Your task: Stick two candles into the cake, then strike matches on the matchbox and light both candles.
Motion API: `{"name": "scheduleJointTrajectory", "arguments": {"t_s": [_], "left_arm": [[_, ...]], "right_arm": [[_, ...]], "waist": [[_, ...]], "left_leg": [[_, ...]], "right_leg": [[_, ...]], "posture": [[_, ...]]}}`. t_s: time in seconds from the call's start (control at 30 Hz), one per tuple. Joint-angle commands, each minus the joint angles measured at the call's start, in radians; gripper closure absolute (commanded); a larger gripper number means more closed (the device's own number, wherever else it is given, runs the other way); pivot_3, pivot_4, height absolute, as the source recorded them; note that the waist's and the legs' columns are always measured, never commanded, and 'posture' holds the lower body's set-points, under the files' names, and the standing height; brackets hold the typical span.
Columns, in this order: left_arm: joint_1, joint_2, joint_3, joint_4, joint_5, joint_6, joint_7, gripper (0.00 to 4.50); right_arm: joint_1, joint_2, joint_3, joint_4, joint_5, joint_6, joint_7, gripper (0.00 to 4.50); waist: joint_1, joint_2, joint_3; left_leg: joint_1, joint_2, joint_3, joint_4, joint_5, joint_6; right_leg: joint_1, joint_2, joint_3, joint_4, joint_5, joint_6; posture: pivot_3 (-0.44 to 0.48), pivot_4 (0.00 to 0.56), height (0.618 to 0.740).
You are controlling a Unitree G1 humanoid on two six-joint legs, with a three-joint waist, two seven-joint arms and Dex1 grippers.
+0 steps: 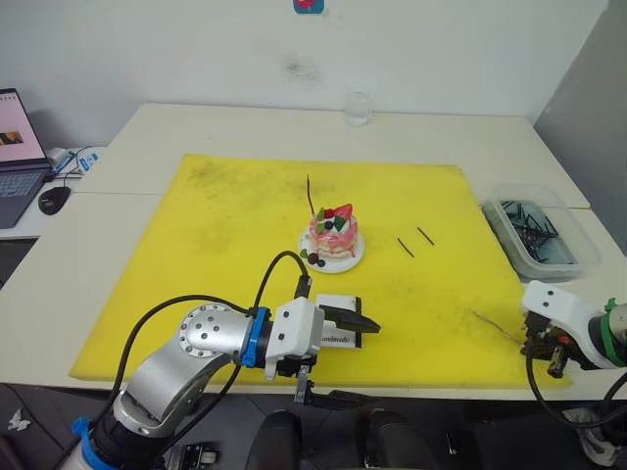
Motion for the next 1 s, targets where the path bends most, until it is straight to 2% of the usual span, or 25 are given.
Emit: {"name": "scheduleJointTrajectory", "arguments": {"t_s": [0.03,0.3,0.43,0.57,0.67,0.73,0.8,0.87,1.0], "left_arm": [[0.004,-0.004,0.0,-0.01,0.01,-0.027,0.003,0.0],[0.02,0.034,0.068,0.003,-0.013,-0.005,0.018,0.0],[0.039,0.052,0.151,-0.014,-0.071,0.06,0.06,0.0],[0.06,0.057,0.237,-0.032,-0.125,0.129,0.131,0.0],[0.071,0.058,0.284,-0.023,-0.128,0.144,0.173,0.0],[0.074,0.049,0.313,-0.015,-0.132,0.152,0.208,0.0],[0.072,0.027,0.339,-0.01,-0.13,0.157,0.255,0.0],[0.068,0.007,0.355,-0.009,-0.127,0.161,0.296,0.0],[0.056,-0.014,0.374,0.001,-0.134,0.174,0.343,0.0]], "right_arm": [[-0.025,-0.004,-0.01,-0.011,0.01,0.01,0.01,4.47],[-0.119,-0.01,-0.129,0.008,0.112,0.066,0.082,4.47],[-0.255,0.114,-0.206,-0.028,0.236,0.116,0.046,4.47],[-0.415,0.419,-0.205,-0.062,0.32,0.111,-0.124,4.47],[-0.474,0.629,-0.149,-0.063,0.287,0.031,-0.253,4.47],[-0.488,0.763,-0.089,-0.024,0.216,-0.115,-0.318,4.47],[-0.483,0.892,-0.019,0.038,0.122,-0.343,-0.336,4.47],[-0.484,0.981,0.041,0.113,0.043,-0.508,-0.35,4.47],[-0.5,1.116,0.077,0.261,-0.015,-0.686,-0.384,4.47]], "waist": [[0.0,0.0,0.0],[-0.003,0.001,0.0],[-0.004,0.0,0.0],[-0.007,0.0,0.0],[-0.008,0.001,0.001],[-0.009,0.0,0.0],[-0.01,0.001,0.0],[-0.01,0.001,0.001],[-0.009,0.0,0.0]], "left_leg": [[0.0,0.0,0.0,0.0,0.0,0.0],[0.0,0.0,0.0,0.0,0.0,0.0],[0.0,0.001,0.0,0.0,0.0,0.0],[0.0,0.001,-0.001,0.0,0.0,0.0],[0.0,0.001,-0.002,0.0,0.0,0.0],[0.0,0.001,-0.002,-0.001,0.0,0.0],[-0.001,0.001,-0.002,0.0,0.0,0.0],[-0.001,0.001,-0.002,-0.001,0.0,0.0],[-0.001,0.001,-0.001,0.0,0.0,0.0]], "right_leg": [[0.0,0.0,0.0,0.0,0.0,0.0],[0.0,0.0,0.0,0.0,0.0,0.0],[0.0,0.001,0.0,0.0,0.0,0.0],[0.0,0.002,0.0,0.0,0.0,0.0],[0.0,0.003,0.0,0.001,0.0,0.001],[-0.001,0.003,-0.001,0.001,0.0,0.0],[-0.001,0.004,0.0,0.001,0.0,0.0],[-0.001,0.003,0.0,0.001,0.0,0.0],[-0.001,0.001,0.001,0.0,0.001,0.001]], "posture": [[0.0,0.15,0.74],[0.0,0.15,0.74],[0.0,0.15,0.74],[0.0,0.15,0.74],[0.0,0.15,0.74],[0.0,0.15,0.74],[0.0,0.15,0.74],[0.0,0.15,0.74],[0.0,0.15,0.74]]}}
